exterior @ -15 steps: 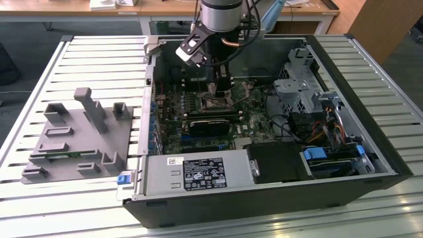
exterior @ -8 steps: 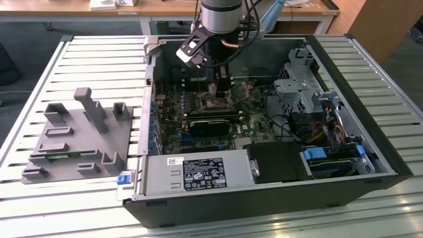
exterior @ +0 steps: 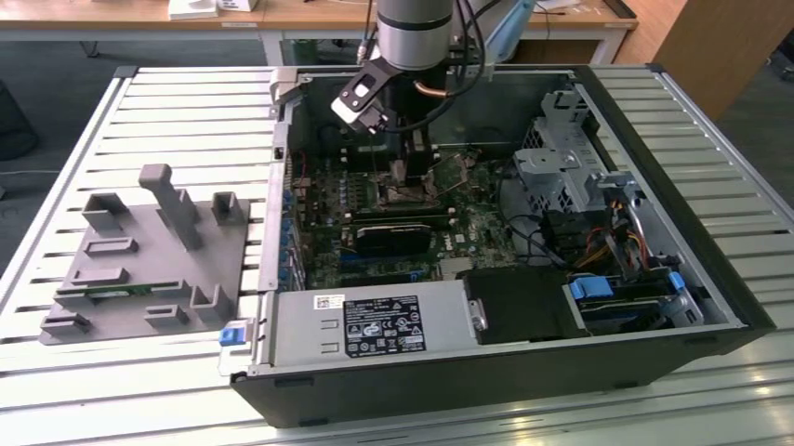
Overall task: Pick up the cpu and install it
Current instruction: 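Place the cpu into insertion slot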
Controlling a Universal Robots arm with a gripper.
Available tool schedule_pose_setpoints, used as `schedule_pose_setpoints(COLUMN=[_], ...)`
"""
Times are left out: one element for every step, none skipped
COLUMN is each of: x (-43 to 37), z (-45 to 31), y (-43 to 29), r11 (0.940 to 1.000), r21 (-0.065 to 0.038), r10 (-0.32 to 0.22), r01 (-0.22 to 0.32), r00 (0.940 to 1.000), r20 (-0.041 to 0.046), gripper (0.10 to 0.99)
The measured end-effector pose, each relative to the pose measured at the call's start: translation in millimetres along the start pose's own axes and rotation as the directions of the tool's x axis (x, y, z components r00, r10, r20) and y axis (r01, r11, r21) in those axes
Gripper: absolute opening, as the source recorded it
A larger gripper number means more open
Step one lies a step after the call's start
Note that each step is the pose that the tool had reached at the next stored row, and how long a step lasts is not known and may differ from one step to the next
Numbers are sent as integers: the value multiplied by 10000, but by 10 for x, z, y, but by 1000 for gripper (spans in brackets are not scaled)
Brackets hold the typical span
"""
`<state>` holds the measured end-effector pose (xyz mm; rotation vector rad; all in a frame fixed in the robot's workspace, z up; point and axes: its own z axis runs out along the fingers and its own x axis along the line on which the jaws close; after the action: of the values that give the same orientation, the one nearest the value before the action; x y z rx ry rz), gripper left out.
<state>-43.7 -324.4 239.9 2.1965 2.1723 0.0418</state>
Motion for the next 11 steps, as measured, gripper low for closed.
schedule_pose_setpoints(x=[7,17,34,50,62,69,71,73,75,79,84], z=[19,35,46,58,69,85,102,120,138,156,175], y=[-1,-2,-1,0,1,-1,-1,-2,-4,-6,-7], r11=[10000,10000,10000,10000,10000,10000,10000,10000,10000,9999,9999], r21=[0,1,2,1,0,-1,-1,0,-1,-3,-3], r10=[-2,-3,-4,-5,-6,-8,-21,-51,-82,-105,-121], r01=[2,3,4,5,6,8,21,51,82,105,121], r00=[10000,10000,10000,10000,10000,10000,10000,10000,10000,9999,9999], r20=[0,3,3,1,-1,-3,-2,-2,-4,-6,-6], gripper=[541,541,541,541,541,541,541,541,541,541,541])
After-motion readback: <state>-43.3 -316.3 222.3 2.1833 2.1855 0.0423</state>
